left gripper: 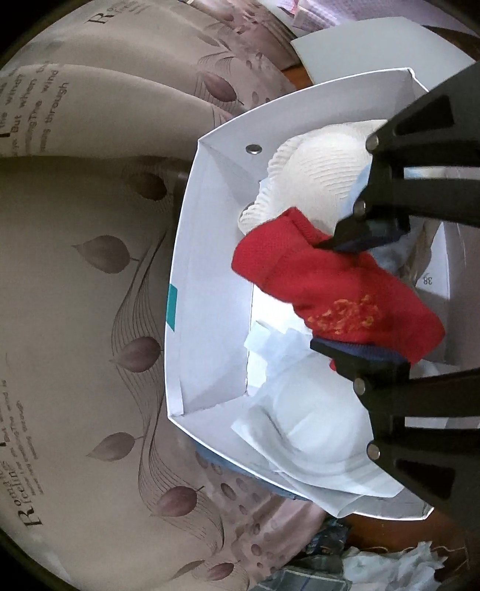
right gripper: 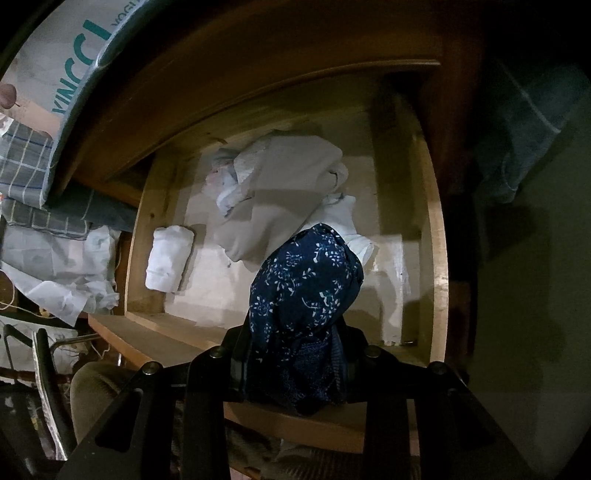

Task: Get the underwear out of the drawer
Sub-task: 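Lower the red cloth into the box and open the left gripper, then move the left gripper back down to the drawer front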

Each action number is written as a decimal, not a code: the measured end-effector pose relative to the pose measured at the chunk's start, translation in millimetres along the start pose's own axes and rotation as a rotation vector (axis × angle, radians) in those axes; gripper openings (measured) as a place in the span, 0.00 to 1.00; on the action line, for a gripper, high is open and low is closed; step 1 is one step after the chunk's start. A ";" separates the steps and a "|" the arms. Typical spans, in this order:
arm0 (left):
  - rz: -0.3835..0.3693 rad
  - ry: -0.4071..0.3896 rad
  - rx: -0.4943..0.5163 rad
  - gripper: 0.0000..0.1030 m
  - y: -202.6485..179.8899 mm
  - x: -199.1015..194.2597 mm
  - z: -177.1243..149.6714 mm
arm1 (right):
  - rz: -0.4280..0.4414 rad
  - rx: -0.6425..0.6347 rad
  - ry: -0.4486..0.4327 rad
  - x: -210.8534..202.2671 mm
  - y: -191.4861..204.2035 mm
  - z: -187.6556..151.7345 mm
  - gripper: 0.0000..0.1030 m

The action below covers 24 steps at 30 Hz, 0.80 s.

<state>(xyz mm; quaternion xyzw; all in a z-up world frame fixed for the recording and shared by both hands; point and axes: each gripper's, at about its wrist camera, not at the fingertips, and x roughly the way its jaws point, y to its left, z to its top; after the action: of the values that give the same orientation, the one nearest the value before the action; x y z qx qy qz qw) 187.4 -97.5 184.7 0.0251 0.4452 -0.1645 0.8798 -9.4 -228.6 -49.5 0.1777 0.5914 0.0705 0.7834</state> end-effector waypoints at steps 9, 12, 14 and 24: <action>0.009 -0.036 0.018 0.59 -7.1 -18.8 -3.7 | -0.011 -0.007 0.002 -0.2 0.6 -0.9 0.30; 0.016 -0.085 0.038 0.66 -9.5 -41.1 -2.1 | -0.017 -0.009 0.005 -0.1 0.5 -1.1 0.30; 0.011 -0.111 0.041 0.68 -8.1 -59.6 -1.4 | -0.023 -0.012 0.010 1.5 1.2 -0.5 0.30; 0.067 -0.192 0.070 0.69 19.3 -149.2 -36.7 | -0.057 -0.023 0.009 1.2 3.3 -0.1 0.31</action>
<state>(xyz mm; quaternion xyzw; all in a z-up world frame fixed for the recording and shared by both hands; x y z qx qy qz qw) 83.0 -32.4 278.8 0.0548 0.3516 -0.1521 0.9221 -8.8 -225.1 -49.4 0.1513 0.5988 0.0557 0.7845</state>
